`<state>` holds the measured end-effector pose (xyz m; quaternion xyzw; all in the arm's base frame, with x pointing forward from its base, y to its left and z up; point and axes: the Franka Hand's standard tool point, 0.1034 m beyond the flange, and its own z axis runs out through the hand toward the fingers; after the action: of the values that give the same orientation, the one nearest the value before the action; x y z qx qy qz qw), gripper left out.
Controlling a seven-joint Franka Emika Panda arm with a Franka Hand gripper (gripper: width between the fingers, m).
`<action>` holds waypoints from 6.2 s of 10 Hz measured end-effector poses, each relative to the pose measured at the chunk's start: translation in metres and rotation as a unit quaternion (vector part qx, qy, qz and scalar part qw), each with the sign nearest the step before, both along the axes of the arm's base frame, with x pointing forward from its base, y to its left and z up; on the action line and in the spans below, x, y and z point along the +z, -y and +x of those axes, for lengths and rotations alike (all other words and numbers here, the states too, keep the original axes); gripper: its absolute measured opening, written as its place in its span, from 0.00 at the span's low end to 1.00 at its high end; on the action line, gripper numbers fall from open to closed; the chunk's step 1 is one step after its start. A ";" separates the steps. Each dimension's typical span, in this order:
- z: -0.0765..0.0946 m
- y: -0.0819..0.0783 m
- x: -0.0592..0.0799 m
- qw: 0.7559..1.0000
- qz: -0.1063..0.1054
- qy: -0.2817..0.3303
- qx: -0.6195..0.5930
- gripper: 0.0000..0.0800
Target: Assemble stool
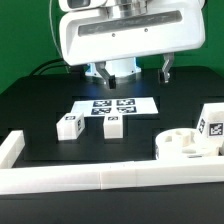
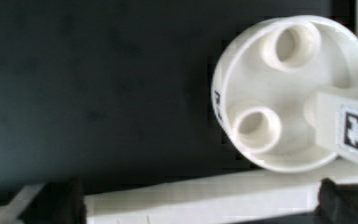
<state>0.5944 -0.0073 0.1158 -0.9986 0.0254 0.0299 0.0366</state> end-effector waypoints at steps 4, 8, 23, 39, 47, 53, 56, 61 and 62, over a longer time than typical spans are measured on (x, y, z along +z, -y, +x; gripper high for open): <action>-0.018 0.049 -0.017 1.000 -0.003 0.004 0.030 0.81; -0.020 0.047 -0.021 1.000 -0.003 0.000 0.029 0.81; -0.067 0.028 -0.082 0.945 -0.002 -0.326 0.002 0.81; -0.097 0.031 -0.108 0.880 0.014 -0.475 0.000 0.70; -0.093 0.028 -0.101 0.882 0.015 -0.470 0.002 0.42; -0.082 0.021 -0.077 0.903 0.013 -0.430 0.004 0.42; -0.078 0.032 -0.074 0.948 0.013 -0.317 0.030 0.42; -0.065 0.034 -0.052 0.987 -0.001 -0.158 0.019 0.42; -0.063 0.036 -0.052 0.993 -0.008 -0.119 0.016 0.42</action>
Offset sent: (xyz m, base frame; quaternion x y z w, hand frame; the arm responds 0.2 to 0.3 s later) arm 0.0107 -0.0227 0.0031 0.0623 0.0216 -0.0435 0.9969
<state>0.5314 -0.0437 0.0634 -0.9884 0.0137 0.1492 0.0245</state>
